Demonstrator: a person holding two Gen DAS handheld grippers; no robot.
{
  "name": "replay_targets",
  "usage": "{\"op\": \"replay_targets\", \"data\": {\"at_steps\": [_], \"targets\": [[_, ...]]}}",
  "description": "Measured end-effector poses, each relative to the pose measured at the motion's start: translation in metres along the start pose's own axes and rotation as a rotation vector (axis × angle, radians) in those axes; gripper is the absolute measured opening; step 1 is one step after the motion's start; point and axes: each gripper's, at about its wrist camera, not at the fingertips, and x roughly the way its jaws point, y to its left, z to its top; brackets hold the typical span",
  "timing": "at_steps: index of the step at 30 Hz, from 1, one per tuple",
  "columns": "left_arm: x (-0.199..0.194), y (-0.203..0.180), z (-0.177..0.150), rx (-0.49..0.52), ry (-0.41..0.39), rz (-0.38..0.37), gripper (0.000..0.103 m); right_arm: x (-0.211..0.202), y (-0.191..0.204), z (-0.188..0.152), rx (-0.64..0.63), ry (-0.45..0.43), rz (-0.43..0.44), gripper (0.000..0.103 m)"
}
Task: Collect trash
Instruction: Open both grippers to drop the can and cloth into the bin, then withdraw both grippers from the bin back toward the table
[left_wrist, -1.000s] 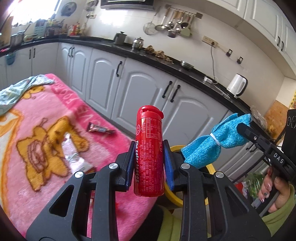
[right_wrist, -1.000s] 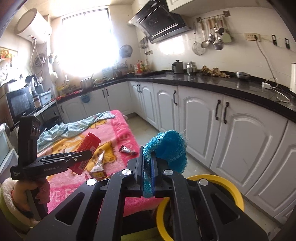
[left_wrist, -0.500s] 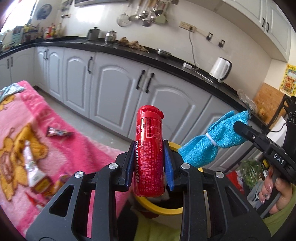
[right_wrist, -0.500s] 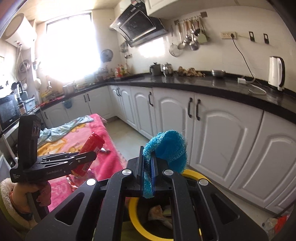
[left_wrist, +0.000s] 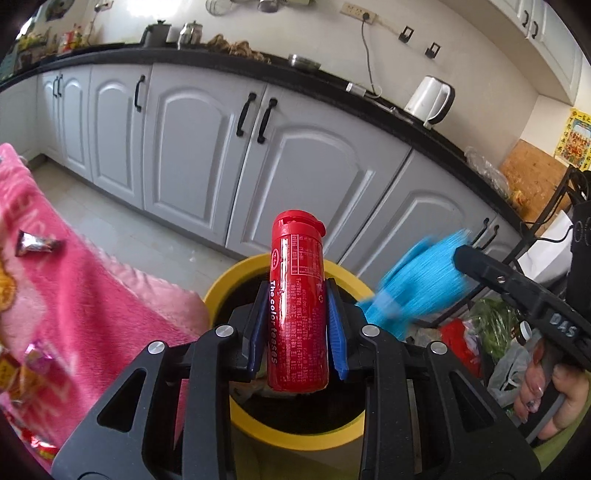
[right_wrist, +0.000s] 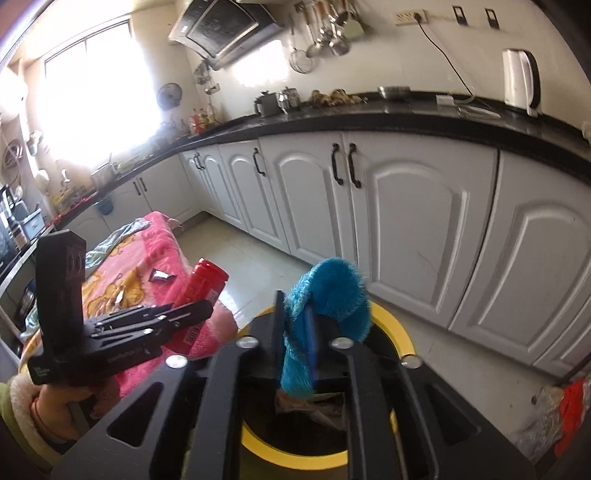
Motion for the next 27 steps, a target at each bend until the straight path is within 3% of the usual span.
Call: {"op": "replay_targets", "data": {"at_steps": [4,12,14,19,27], "targets": [[0.003,0.002,-0.004,-0.001,0.013,0.008,0.046,-0.003,-0.005,0.0,0.036,-0.016,0.002,0.034],[-0.016,0.019,-0.005,-0.025,-0.009,0.068,0.066,-0.008,0.005,0.002,0.024,-0.044,0.017,0.051],[-0.023,0.023,-0.003,-0.029,-0.019,0.087,0.076,-0.009,0.01,0.002,0.015,-0.052,0.02,0.056],[-0.043,0.034,0.001,-0.049,-0.045,0.122,0.09,-0.01,0.017,0.004,0.003,-0.059,0.018,0.063],[-0.07,0.049,0.003,-0.089,-0.073,0.159,0.092,-0.009,0.025,0.003,-0.006,-0.062,0.024,0.074]]}}
